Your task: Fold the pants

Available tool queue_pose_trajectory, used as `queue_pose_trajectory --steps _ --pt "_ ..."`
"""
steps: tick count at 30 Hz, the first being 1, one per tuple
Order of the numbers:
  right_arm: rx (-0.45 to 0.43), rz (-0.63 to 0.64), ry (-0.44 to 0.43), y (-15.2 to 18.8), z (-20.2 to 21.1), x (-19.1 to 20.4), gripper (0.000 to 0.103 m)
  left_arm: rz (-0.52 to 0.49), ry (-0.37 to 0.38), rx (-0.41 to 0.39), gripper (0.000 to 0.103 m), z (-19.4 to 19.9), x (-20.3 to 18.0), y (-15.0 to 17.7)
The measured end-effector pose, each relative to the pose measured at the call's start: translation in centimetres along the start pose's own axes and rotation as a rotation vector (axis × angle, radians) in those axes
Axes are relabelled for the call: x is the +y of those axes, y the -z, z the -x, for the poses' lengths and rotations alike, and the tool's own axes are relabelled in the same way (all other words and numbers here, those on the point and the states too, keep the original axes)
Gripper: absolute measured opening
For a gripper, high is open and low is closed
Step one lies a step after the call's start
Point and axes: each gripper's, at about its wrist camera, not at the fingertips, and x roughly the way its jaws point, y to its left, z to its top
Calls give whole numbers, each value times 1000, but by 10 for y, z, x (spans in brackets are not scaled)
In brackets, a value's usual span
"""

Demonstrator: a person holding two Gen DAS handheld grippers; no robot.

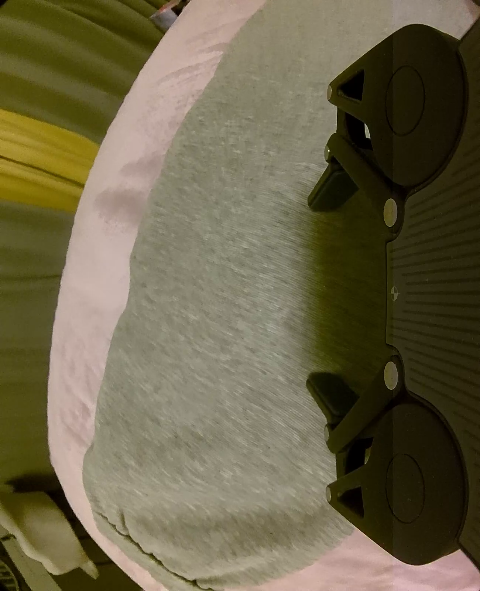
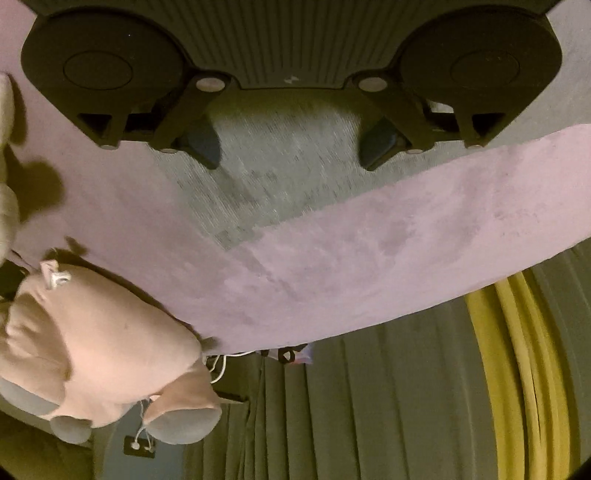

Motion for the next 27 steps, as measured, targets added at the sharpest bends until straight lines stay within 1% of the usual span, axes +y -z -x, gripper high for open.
queue_pose_trajectory --steps 1,3,7,10,12,13,15,17,18,19,20,23,24,25,27 --pt "-6 18 1 2 -3 3 96 -1 -1 0 100 0 0 1" --pt "-12 35 14 2 -7 8 99 -3 -3 0 100 0 0 2" --pt "-19 28 19 2 -3 11 99 -1 -1 1 100 0 0 1" --pt "8 51 27 -5 4 14 99 11 7 2 100 1 0 0" --pt "-21 58 6 0 20 19 99 16 11 3 100 1 1 0" --pt "-36 65 -20 5 30 21 99 17 12 2 100 1 0 0" --pt "-15 89 -51 16 41 30 99 15 14 1 100 1 0 0" --pt "48 132 -74 33 43 43 99 15 19 1 100 2 1 0" --pt "72 153 -73 42 38 49 99 17 21 1 100 3 2 0" --pt "52 152 -62 47 36 51 99 19 22 2 100 4 3 0" --pt "28 145 -79 48 33 50 99 22 23 2 100 5 3 0" --pt "37 49 -143 35 16 33 99 28 21 5 100 4 4 0" --pt "6 38 -127 32 12 29 99 28 18 8 100 4 3 -1" --pt "-17 41 -94 30 10 27 99 26 14 10 100 3 3 -1" --pt "-37 -3 -70 28 9 21 99 18 6 10 100 3 1 0"
